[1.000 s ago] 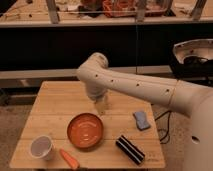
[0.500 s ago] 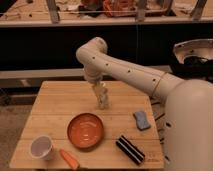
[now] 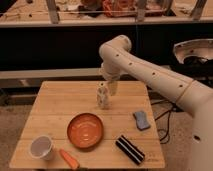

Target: Move the arm in a circular motion

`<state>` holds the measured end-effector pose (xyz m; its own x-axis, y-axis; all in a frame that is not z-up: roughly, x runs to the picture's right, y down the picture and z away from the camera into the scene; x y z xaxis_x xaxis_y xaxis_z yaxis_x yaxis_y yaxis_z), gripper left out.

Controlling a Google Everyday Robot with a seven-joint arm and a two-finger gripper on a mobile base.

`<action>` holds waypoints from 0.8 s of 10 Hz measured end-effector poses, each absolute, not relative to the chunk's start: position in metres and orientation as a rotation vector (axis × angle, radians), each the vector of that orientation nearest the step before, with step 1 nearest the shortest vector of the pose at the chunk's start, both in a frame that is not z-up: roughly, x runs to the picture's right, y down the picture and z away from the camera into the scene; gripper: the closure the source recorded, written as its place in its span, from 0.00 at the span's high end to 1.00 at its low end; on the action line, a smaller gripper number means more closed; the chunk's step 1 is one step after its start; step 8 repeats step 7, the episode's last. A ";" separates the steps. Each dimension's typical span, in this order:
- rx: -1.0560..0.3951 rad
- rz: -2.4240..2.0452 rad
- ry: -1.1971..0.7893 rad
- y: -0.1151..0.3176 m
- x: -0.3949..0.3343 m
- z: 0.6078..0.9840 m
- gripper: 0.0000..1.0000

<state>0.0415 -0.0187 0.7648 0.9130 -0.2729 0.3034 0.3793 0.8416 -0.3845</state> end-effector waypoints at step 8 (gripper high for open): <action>-0.537 -0.020 -0.130 0.055 0.169 0.748 0.80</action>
